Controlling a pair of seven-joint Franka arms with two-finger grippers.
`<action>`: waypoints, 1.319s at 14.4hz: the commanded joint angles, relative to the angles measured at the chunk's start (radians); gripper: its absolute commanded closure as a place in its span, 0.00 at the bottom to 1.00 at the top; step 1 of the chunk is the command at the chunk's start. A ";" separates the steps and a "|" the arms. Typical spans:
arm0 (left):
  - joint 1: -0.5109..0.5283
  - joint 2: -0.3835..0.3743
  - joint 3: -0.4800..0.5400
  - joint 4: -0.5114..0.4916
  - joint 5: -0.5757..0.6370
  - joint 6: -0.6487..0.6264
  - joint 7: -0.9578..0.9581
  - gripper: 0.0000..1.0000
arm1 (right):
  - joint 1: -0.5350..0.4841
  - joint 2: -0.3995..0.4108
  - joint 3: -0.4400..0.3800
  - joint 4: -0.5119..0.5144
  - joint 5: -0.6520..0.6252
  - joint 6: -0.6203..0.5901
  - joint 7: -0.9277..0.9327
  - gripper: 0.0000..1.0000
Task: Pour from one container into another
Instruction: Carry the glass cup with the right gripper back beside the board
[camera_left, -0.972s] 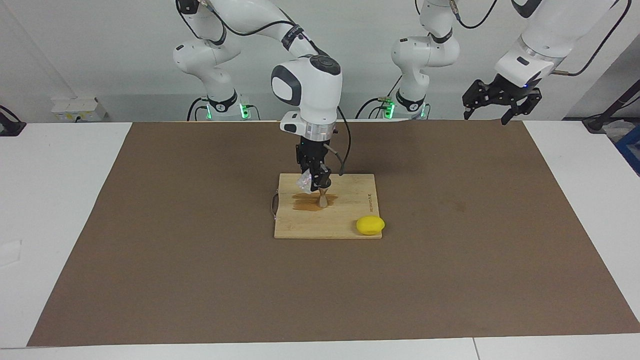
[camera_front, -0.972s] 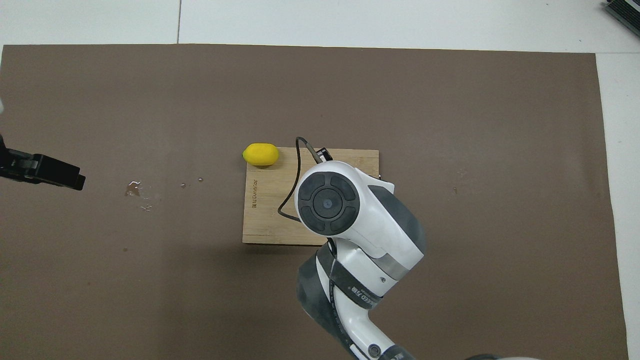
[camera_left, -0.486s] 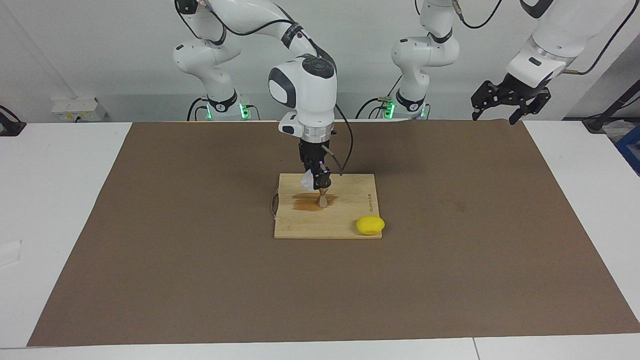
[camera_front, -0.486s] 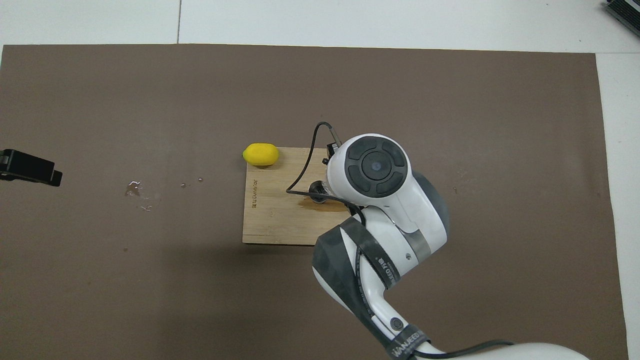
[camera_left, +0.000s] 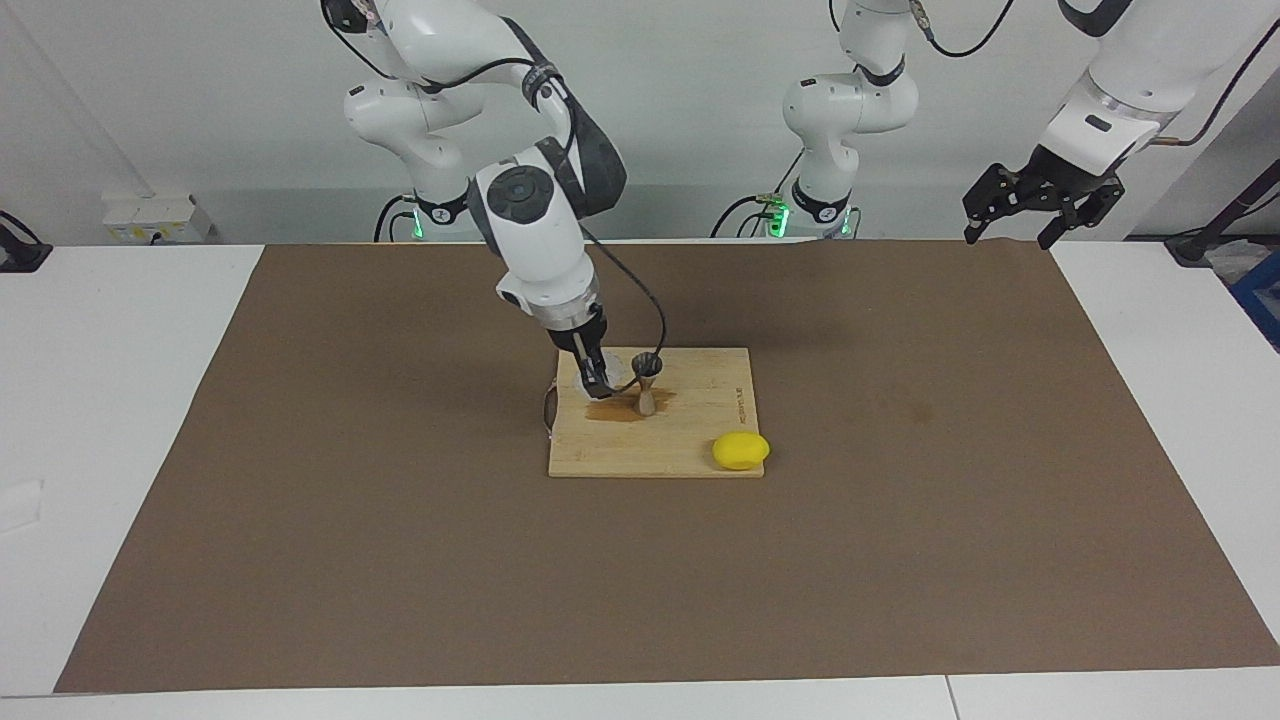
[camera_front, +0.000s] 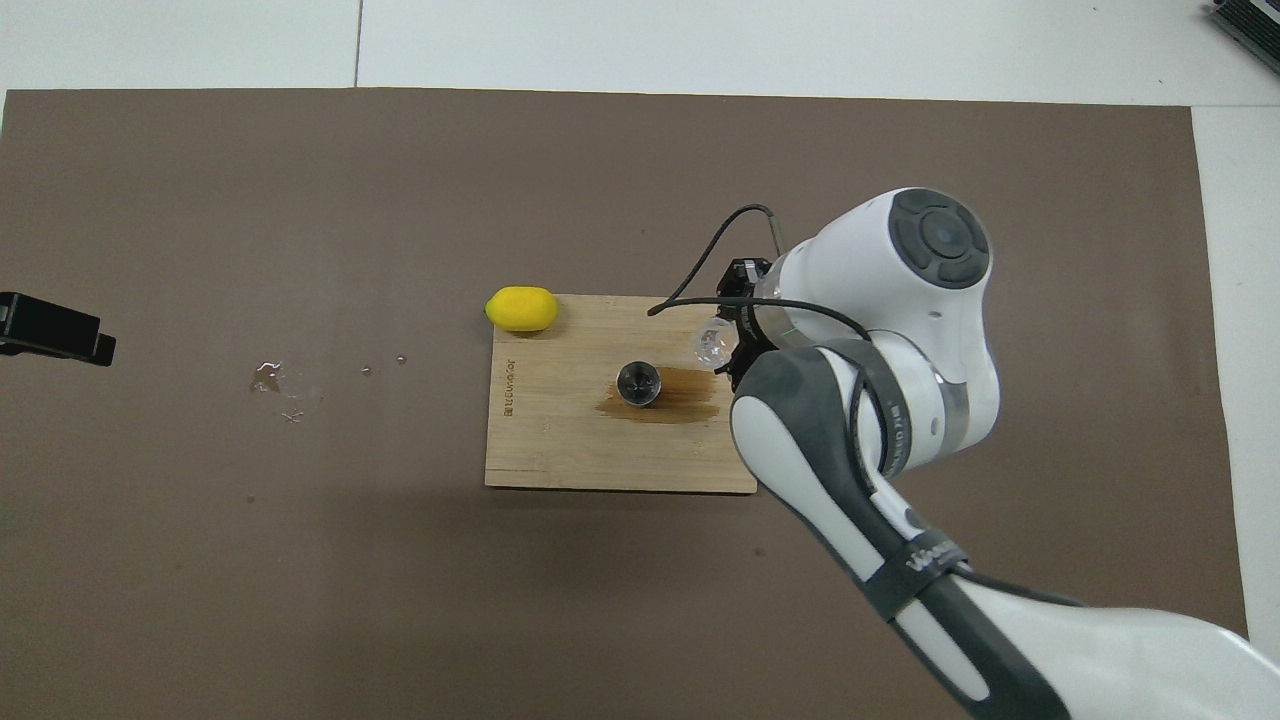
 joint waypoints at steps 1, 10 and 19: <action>0.005 -0.015 -0.011 -0.014 0.020 0.036 -0.022 0.00 | -0.133 -0.032 0.012 -0.109 0.168 0.031 -0.198 1.00; 0.007 -0.018 -0.010 -0.019 0.018 0.050 -0.021 0.00 | -0.527 0.030 0.012 -0.207 0.479 -0.129 -0.792 1.00; 0.007 -0.020 -0.011 -0.019 0.018 0.050 -0.021 0.00 | -0.556 0.046 0.004 -0.270 0.479 -0.083 -0.857 0.01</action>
